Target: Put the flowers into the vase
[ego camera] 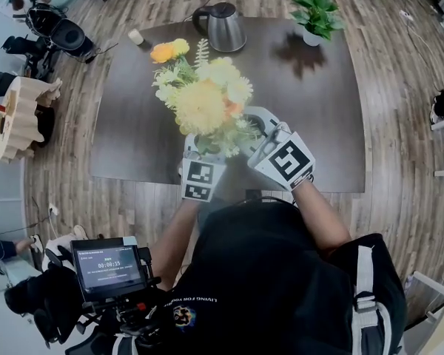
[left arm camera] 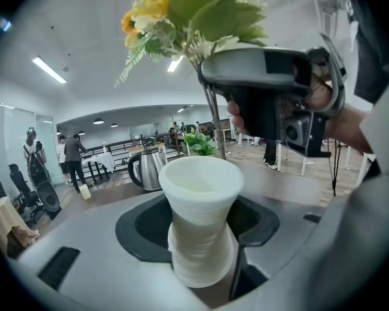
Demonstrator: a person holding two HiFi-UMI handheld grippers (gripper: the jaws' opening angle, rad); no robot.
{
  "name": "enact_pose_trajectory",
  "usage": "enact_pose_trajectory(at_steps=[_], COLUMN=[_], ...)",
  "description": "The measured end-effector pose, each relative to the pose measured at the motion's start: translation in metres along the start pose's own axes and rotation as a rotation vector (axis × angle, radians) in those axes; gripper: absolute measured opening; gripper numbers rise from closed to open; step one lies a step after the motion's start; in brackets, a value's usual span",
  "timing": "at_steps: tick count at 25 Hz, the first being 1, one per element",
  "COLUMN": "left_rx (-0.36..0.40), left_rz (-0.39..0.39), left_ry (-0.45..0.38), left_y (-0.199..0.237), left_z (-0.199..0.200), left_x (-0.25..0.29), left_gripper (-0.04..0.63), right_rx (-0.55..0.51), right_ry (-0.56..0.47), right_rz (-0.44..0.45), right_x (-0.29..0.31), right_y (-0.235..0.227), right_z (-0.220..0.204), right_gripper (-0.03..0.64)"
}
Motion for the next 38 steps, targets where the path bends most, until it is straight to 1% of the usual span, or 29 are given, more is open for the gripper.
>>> enact_pose_trajectory(at_steps=[5, 10, 22, 29, 32, 38], left_rx=[0.001, -0.005, -0.024, -0.027, -0.027, -0.033], left_rz=[0.006, 0.004, 0.000, -0.012, -0.016, -0.018], left_ry=[0.004, 0.014, 0.049, 0.051, 0.044, 0.026], left_y=[0.002, 0.003, 0.004, 0.001, 0.000, 0.001], left_z=[0.000, -0.002, -0.013, -0.013, -0.009, 0.000], left_x=[0.002, 0.006, 0.016, 0.017, 0.017, 0.015], left_gripper=[0.244, 0.244, 0.244, 0.244, 0.244, 0.244], right_rx=[0.003, 0.030, 0.089, 0.078, 0.067, 0.082], right_ry=[0.012, -0.007, -0.131, -0.201, -0.195, -0.155], right_rz=[-0.004, 0.011, 0.048, 0.065, 0.070, 0.066], right_x=[0.004, 0.007, 0.003, 0.004, 0.006, 0.009], right_y=[-0.005, -0.003, -0.005, -0.005, -0.005, -0.003], right_z=[-0.002, -0.002, 0.023, 0.047, 0.048, 0.029], right_gripper=[0.032, 0.032, 0.032, 0.032, 0.032, 0.032])
Point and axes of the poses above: the fingertips, and each gripper's own axes: x forward along the fingers, y to its left, z out of its top, the point moved 4 cm from there along -x, backward along the fingers, and after that the axes turned 11 degrees about z, right-handed, at the moved point
